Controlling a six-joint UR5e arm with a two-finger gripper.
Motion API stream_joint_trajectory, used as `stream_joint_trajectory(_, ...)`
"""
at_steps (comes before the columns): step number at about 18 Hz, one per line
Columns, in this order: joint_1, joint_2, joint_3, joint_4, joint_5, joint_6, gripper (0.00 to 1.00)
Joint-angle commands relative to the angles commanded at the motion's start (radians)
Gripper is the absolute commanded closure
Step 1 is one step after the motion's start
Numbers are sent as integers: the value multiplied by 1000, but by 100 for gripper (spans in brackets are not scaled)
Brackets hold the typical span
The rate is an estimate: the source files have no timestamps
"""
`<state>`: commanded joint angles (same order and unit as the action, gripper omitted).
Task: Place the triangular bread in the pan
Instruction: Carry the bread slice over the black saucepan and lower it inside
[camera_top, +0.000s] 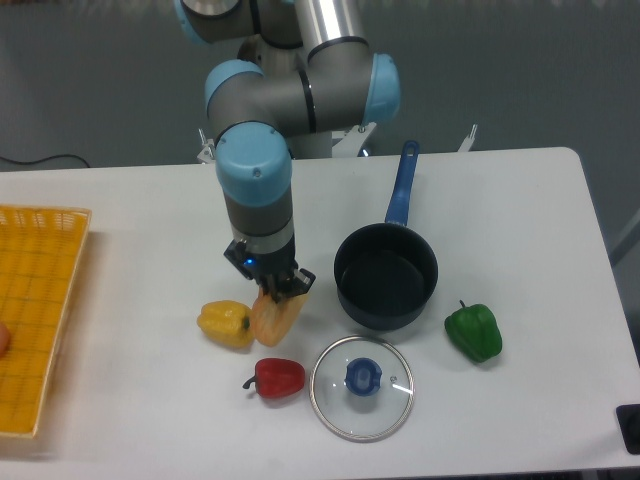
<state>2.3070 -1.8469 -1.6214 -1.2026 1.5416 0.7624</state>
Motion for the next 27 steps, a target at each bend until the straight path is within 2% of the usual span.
stream_joint_trajectory(3,5,14,-18,-25,5,52,84)
stream_joint_trajectory(7,5,34,-67,-23,41,109,84)
stream_joint_trajectory(11,11,32,-72,-23,71,130,84)
stream_joint_trajectory(17,97,35,-89,-20,69,277,84)
stream_joint_trajectory(24,221,34,-78,-22,63,448,84)
stream_joint_trajectory(27,252,23,-78,-20,68,479,84)
